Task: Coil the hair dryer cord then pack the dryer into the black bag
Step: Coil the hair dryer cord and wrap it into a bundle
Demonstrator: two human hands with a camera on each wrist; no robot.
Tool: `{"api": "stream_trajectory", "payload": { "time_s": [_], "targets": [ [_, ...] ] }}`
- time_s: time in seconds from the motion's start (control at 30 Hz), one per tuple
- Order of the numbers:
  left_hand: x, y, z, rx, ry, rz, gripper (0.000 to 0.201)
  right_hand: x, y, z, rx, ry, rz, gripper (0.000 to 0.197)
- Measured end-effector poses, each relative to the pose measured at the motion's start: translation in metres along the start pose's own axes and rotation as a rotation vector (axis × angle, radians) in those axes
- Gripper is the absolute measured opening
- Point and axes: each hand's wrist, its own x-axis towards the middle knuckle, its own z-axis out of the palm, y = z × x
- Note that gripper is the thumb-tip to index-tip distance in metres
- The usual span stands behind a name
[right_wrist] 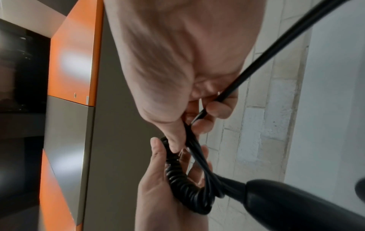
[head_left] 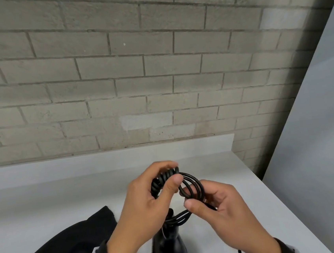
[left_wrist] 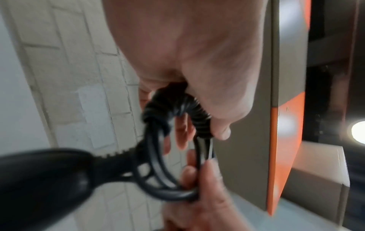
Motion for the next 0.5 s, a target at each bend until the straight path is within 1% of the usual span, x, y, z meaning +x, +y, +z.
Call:
{"api": "stream_trajectory", "payload": {
  "time_s": [0.1, 0.17, 0.2, 0.23, 0.3, 0.37, 0.4, 0.43, 0.5],
  "targets": [
    [0.002, 0.007, -0.002, -0.093, -0.039, -0.039, 0.032, 0.003, -0.005, -0.002, -0.092, -0.028, -0.004, 0.011],
    [0.001, 0.01, 0.0, -0.132, -0.01, -0.059, 0.027, 0.005, -0.006, -0.001, -0.153, -0.027, -0.003, 0.012],
    [0.0, 0.011, 0.001, -0.154, 0.025, -0.073, 0.025, 0.005, -0.005, 0.001, -0.179, 0.0, -0.021, 0.014],
    [0.0, 0.012, 0.003, -0.177, 0.068, -0.092, 0.023, 0.005, -0.002, 0.004, -0.217, 0.055, -0.054, 0.018],
    [0.0, 0.013, 0.008, -0.215, 0.16, -0.125, 0.021, 0.005, 0.007, 0.011, -0.388, 0.261, -0.173, 0.029],
    [0.001, 0.012, 0.013, -0.24, 0.232, -0.148, 0.02, 0.004, 0.014, 0.021, -0.643, 0.469, -0.378, 0.031],
    [0.001, 0.012, 0.015, -0.243, 0.26, -0.154, 0.02, 0.004, 0.017, 0.026, -0.772, 0.532, -0.454, 0.029],
    [0.0, 0.012, 0.017, -0.242, 0.282, -0.154, 0.02, 0.003, 0.02, 0.031, -0.873, 0.57, -0.495, 0.026],
    [-0.003, 0.012, 0.021, -0.224, 0.307, -0.138, 0.017, 0.006, 0.023, 0.038, -0.967, 0.604, -0.505, 0.021]
  ]
}}
